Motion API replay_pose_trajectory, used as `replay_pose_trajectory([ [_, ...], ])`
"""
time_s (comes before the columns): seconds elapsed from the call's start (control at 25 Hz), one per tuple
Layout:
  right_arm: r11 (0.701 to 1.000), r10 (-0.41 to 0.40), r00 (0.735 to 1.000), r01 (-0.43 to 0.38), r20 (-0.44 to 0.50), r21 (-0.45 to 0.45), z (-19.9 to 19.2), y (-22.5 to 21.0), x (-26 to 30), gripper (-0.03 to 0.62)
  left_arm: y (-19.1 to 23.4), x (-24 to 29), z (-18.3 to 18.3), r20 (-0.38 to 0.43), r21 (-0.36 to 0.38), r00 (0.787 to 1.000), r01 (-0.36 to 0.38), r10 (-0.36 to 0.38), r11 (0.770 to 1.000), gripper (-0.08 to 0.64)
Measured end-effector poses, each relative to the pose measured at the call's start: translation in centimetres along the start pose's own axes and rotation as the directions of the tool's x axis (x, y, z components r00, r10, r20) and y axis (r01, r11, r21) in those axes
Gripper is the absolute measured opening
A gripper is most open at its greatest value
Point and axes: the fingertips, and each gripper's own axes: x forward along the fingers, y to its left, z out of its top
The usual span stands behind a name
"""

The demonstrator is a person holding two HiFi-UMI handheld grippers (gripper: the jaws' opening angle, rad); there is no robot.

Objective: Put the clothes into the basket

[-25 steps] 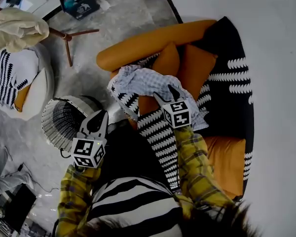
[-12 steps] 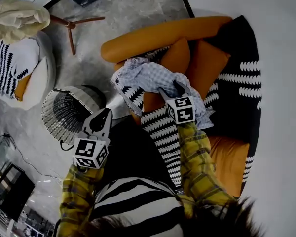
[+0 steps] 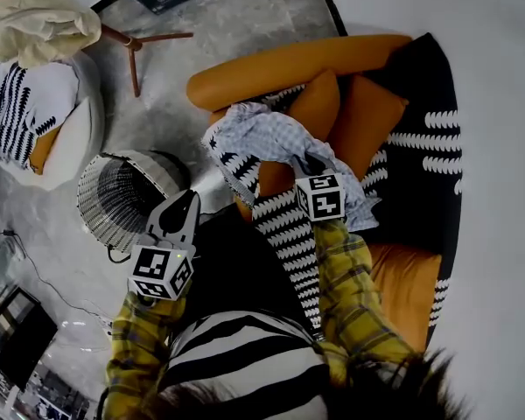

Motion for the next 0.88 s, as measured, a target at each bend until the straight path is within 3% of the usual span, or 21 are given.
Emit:
replay_pose_trajectory([
  [0.44, 0.986, 0.130, 0.990, -0.123, 0.055, -0.114, 3.7, 7.3, -5.4, 0.077, 1.1, -5.5, 1.1, 0.125, -0.040, 0.989, -0.073, 0.077, 0.997, 0.038],
  [0.88, 0.953, 0.226, 0.961, -0.184, 0.158, -0.240, 10.9, 15.6, -12.2, 0.077, 5.6, -12.7, 1.8, 0.237, -0.145, 0.947, -0.185, 0.216, 0.972, 0.038],
])
